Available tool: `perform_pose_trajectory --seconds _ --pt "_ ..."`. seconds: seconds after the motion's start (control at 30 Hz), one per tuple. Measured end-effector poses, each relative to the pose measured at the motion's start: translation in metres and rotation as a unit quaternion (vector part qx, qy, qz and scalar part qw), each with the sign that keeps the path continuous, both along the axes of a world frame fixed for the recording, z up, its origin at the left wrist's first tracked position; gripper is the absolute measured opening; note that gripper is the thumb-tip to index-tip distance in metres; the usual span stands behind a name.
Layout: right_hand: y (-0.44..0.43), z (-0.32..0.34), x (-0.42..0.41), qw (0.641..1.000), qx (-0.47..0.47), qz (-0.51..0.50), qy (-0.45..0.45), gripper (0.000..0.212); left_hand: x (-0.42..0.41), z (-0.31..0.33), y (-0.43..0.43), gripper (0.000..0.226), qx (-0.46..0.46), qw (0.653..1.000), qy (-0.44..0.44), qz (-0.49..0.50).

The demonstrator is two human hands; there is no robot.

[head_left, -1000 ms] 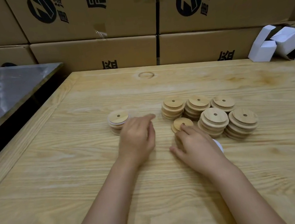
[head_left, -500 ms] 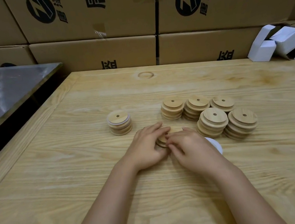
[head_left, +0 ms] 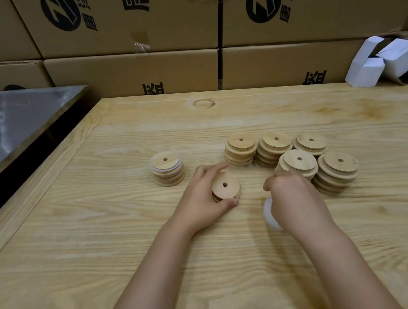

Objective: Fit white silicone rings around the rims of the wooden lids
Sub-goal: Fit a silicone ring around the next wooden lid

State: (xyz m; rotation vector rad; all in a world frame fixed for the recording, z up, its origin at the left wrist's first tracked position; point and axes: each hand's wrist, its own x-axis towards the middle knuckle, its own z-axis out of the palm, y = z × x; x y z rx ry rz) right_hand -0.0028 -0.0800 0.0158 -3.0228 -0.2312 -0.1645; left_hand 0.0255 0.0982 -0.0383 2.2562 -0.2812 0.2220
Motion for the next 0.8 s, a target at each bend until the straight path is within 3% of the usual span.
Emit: perform_pose_trajectory --seconds 0.23,0.33,0.4,0.57,0.8 --pt "-0.006 0.005 0.000 1.000 0.013 -0.017 0.021 0.030 0.002 0.013 0.004 0.074 -0.205 0.976 0.051 0.058" --pt "-0.008 0.007 0.001 1.000 0.021 -0.012 0.001 0.028 -0.003 0.018 -0.003 0.069 -0.392 0.913 0.111 0.021" --pt "-0.009 0.008 0.001 1.000 0.023 -0.008 -0.014 0.026 -0.004 0.019 -0.003 0.067 -0.452 0.880 0.146 0.012" --pt "-0.013 0.006 0.005 1.000 -0.005 0.009 -0.011 0.025 -0.005 0.022 0.000 0.067 -0.509 0.839 0.192 -0.002" --pt "-0.019 0.001 0.010 0.999 0.027 0.005 -0.038 0.027 -0.006 0.023 -0.004 0.064 -0.487 0.853 0.189 0.006"
